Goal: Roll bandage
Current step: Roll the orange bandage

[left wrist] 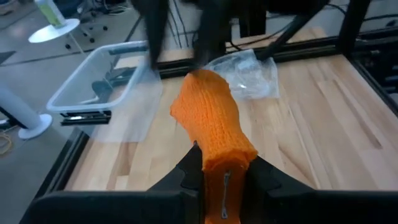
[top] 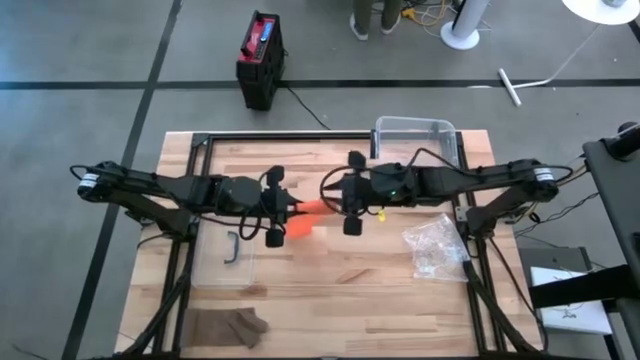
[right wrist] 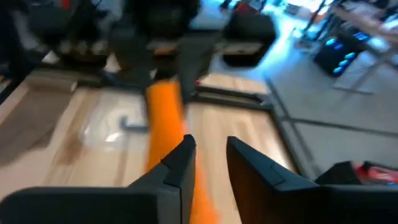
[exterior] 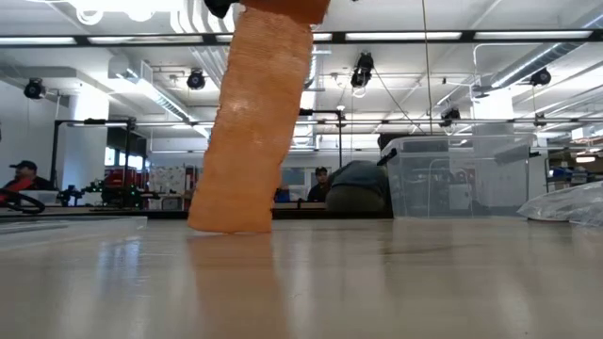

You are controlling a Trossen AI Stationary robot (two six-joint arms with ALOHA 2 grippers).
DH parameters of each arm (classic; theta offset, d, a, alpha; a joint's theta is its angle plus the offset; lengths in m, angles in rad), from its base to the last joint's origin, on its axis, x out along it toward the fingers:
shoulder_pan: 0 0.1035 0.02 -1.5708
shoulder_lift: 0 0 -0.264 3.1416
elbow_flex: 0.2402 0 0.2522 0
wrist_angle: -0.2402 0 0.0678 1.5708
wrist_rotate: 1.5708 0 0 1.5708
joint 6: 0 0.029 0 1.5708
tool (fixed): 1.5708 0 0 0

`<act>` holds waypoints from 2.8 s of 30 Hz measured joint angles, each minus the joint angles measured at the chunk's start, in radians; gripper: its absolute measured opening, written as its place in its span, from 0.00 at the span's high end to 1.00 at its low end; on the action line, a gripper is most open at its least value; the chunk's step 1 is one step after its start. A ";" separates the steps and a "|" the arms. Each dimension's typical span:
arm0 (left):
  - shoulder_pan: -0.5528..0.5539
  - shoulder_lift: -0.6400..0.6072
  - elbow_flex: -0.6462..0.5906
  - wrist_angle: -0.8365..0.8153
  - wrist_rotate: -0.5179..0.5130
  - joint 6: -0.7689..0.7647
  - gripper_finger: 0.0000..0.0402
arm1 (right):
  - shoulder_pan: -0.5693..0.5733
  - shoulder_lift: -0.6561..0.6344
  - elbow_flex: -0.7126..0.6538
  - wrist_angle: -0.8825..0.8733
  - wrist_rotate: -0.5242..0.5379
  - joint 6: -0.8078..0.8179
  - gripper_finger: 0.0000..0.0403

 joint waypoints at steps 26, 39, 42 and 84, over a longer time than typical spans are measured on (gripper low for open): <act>-0.006 -0.178 -0.042 -0.096 -0.017 -0.033 0.89 | 0.056 -0.043 -0.078 -0.001 0.045 -0.101 0.81; -0.009 -0.153 -0.047 0.013 0.104 0.032 0.89 | 0.067 -0.001 -0.116 0.197 0.014 -0.197 0.84; -0.009 -0.147 -0.047 0.019 0.104 0.038 0.89 | 0.066 0.001 -0.118 0.205 0.011 -0.202 0.86; -0.009 -0.185 -0.048 0.132 0.164 0.140 0.88 | 0.034 -0.014 -0.160 0.505 -0.099 0.017 0.63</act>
